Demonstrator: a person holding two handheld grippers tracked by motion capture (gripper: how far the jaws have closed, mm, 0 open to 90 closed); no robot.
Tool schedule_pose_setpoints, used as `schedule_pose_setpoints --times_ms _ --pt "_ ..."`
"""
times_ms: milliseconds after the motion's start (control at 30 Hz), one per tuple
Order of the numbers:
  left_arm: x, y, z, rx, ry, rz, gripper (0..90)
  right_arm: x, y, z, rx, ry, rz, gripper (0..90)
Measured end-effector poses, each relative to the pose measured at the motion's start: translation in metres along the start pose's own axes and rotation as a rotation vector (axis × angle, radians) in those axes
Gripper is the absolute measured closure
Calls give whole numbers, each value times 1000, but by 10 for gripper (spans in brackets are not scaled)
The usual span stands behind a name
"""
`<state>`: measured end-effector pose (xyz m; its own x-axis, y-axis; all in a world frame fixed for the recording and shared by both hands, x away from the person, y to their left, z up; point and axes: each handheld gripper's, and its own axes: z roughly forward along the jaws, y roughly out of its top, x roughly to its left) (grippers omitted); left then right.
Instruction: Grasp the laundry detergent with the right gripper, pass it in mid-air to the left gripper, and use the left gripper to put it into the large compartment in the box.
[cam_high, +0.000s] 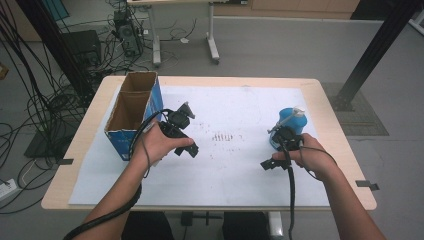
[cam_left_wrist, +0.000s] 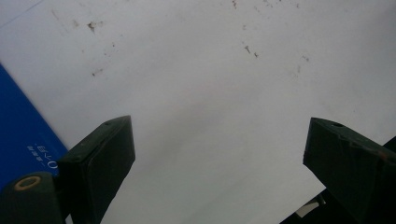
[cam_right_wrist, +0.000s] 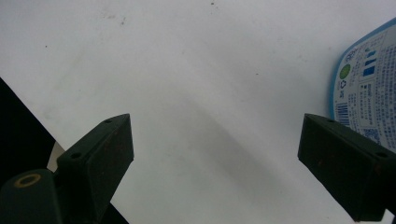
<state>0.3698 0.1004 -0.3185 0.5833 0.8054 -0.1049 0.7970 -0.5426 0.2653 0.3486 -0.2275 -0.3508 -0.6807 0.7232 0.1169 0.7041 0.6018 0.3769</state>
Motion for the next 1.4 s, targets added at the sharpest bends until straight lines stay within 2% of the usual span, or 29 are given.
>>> schedule_pose_setpoints --times_ms 67,200,300,500,733,833,967,1400 --pt "0 -4 0 -22 -23 4 92 -2 -4 -2 -22 -3 2 104" --pt "0 -10 1 -49 -33 8 90 -5 -12 -2 -45 11 1 103" --pt "0 -15 1 -65 -38 6 88 -8 -21 -1 -59 3 4 103" --pt "-1 -21 7 -77 -40 1 85 -12 -34 0 -81 7 12 102" --pt "-7 -23 16 -85 -67 8 83 -24 -54 5 -110 -8 54 103" --pt "-8 -22 19 -83 -62 8 83 -29 -62 7 -127 -14 75 103" --pt "-8 -22 22 -88 -56 7 83 -35 -68 8 -149 -21 77 103" --pt "-11 -21 24 -112 -54 -15 81 -51 -84 12 -155 -38 78 83"
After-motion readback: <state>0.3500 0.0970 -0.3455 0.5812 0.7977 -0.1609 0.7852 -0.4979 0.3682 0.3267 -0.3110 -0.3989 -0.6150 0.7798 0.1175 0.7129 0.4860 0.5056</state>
